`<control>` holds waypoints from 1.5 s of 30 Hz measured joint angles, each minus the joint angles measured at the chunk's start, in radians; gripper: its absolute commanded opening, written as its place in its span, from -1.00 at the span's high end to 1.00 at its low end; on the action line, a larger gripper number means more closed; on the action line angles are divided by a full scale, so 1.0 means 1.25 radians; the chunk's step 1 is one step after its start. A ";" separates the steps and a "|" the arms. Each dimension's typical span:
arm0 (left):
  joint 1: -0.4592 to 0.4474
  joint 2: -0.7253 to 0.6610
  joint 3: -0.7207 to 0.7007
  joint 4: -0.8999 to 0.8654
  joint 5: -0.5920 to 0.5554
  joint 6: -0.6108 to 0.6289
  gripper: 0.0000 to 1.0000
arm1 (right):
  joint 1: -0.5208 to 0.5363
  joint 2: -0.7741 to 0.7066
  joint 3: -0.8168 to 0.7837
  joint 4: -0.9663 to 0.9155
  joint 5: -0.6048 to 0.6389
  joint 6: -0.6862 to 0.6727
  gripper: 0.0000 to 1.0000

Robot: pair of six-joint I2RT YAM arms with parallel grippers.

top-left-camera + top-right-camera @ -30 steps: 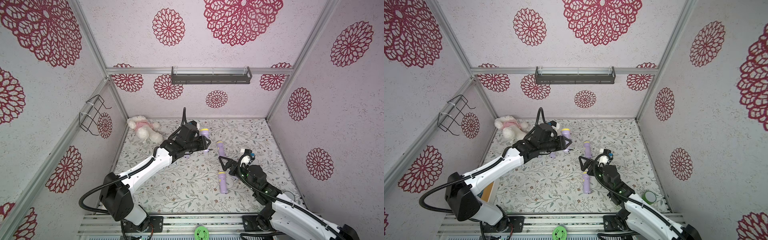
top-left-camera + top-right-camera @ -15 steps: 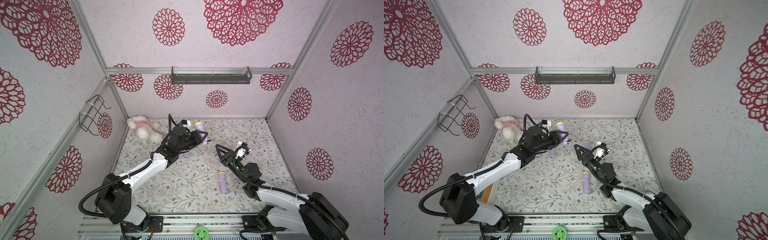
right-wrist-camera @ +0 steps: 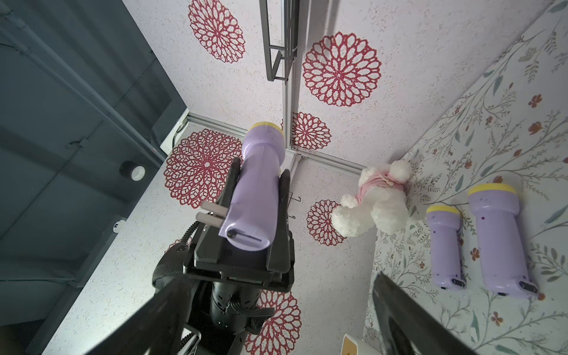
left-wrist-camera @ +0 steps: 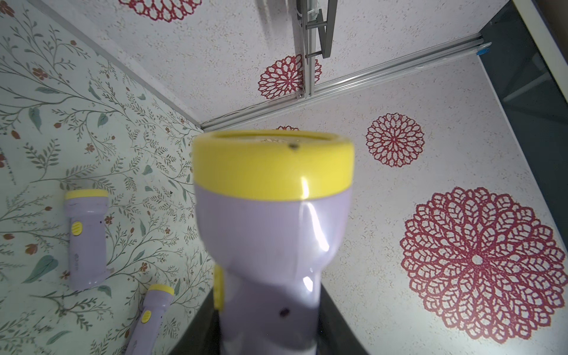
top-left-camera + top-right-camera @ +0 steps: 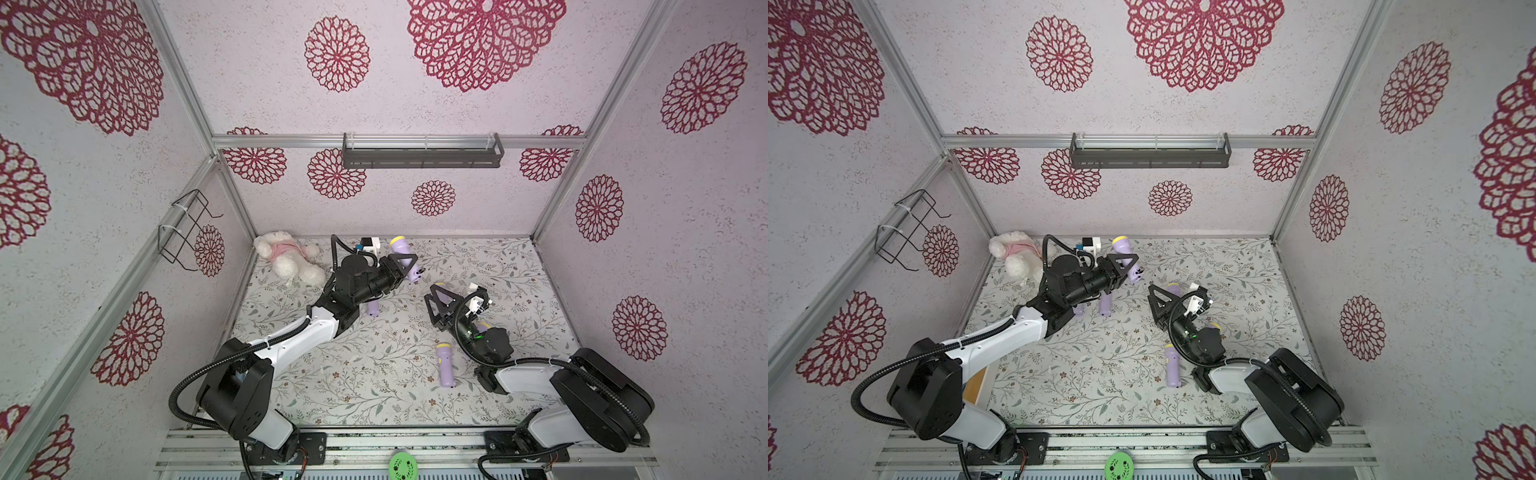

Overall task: Close the plug at the bottom of the flashlight
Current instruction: Close the plug of the flashlight.

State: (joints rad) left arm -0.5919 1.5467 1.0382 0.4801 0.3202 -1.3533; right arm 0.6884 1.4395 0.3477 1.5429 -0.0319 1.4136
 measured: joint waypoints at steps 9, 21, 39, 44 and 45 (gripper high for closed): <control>0.001 0.050 -0.007 0.068 0.004 -0.045 1.00 | 0.005 0.021 0.052 0.014 -0.005 0.004 -0.73; 0.001 0.083 -0.024 0.167 0.006 -0.104 1.00 | 0.012 0.037 0.064 0.019 -0.004 0.022 -0.66; 0.001 0.119 -0.057 0.280 0.006 -0.164 1.00 | 0.012 0.072 0.084 0.024 0.005 0.060 -0.32; 0.001 0.132 -0.061 0.307 0.005 -0.178 1.00 | 0.012 0.074 0.090 0.024 0.008 0.067 -0.23; 0.001 0.134 -0.063 0.313 0.005 -0.180 1.00 | 0.012 0.075 0.091 0.024 0.008 0.071 -0.20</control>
State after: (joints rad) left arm -0.5907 1.7145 0.9592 0.8719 0.3271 -1.5784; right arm 0.7029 1.5330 0.4610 1.5734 -0.0216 1.5021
